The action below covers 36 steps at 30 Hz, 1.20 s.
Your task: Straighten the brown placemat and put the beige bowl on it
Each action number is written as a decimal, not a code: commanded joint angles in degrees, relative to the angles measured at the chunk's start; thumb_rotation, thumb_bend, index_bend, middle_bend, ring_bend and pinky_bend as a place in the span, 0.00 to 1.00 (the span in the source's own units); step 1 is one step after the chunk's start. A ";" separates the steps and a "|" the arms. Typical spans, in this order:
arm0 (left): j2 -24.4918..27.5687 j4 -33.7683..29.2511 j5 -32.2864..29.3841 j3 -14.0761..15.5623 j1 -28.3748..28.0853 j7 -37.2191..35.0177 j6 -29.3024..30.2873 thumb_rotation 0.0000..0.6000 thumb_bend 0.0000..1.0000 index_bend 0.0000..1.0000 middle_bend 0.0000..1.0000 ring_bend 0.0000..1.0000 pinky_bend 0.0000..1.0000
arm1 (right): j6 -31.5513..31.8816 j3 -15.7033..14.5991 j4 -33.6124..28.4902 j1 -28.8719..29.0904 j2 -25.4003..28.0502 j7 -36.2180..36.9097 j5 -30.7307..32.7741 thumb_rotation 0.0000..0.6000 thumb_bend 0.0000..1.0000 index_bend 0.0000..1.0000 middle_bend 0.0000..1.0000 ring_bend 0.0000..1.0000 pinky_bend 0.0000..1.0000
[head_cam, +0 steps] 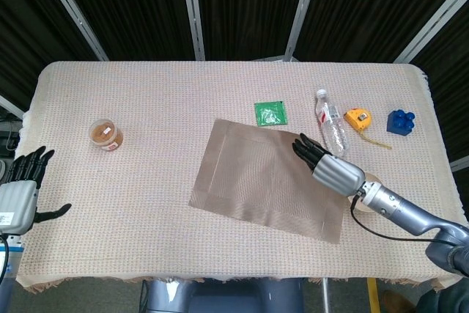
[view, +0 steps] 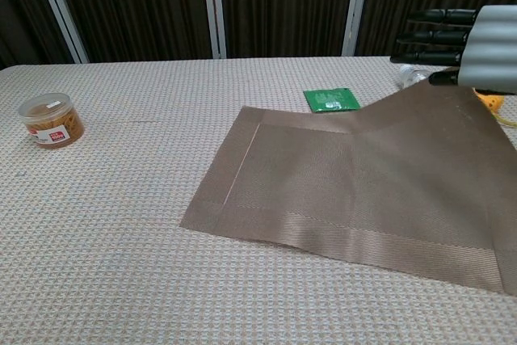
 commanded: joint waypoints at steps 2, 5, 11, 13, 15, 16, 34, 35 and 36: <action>0.08 0.41 -0.07 -0.05 -0.01 -0.36 -0.14 1.00 0.00 0.00 0.00 0.00 0.00 | 5.37 2.75 -1.26 -3.92 -1.03 0.38 4.74 1.00 0.00 0.00 0.00 0.00 0.00; 0.10 1.10 0.86 0.05 0.00 -1.17 0.07 1.00 0.00 0.00 0.00 0.00 0.00 | 11.82 4.06 -5.78 -9.18 0.03 5.85 9.57 1.00 0.00 0.00 0.00 0.00 0.00; -0.92 3.67 5.48 1.09 -0.63 -3.05 0.09 1.00 0.01 0.01 0.00 0.00 0.00 | 19.37 4.58 -16.70 -18.49 3.78 19.03 18.51 1.00 0.00 0.00 0.00 0.00 0.00; -1.54 5.20 8.01 1.71 -1.70 -5.12 -1.21 1.00 0.03 0.03 0.00 0.00 0.00 | 21.00 4.55 -19.07 -20.84 4.93 22.27 20.59 1.00 0.00 0.00 0.00 0.00 0.00; -2.28 7.11 10.04 2.13 -2.78 -7.16 -2.41 1.00 0.04 0.06 0.00 0.00 0.00 | 21.81 4.33 -20.99 -22.55 5.55 25.36 22.16 1.00 0.00 0.00 0.00 0.00 0.00; -3.43 9.59 12.30 2.51 -4.04 -8.72 -3.49 1.00 0.06 0.07 0.00 0.00 0.00 | 22.14 3.80 -22.98 -24.11 6.11 28.77 23.46 1.00 0.00 0.00 0.00 0.00 0.00; -21.18 25.90 23.95 1.67 -19.42 -1.09 -16.54 1.00 0.27 0.31 0.00 0.00 0.00 | 21.78 2.89 -30.10 -30.72 6.95 38.47 28.27 1.00 0.00 0.00 0.00 0.00 0.00; -22.19 26.76 23.59 1.34 -19.97 -0.67 -17.12 1.00 0.27 0.32 0.00 0.00 0.00 | 21.57 2.95 -29.96 -30.74 7.01 38.90 28.27 1.00 0.00 0.00 0.00 0.00 0.00; -23.73 28.17 23.11 0.97 -20.64 -0.42 -17.67 1.00 0.27 0.32 0.00 0.00 0.00 | 21.28 3.10 -29.72 -30.75 7.09 39.46 28.34 1.00 0.00 0.00 0.00 0.00 0.00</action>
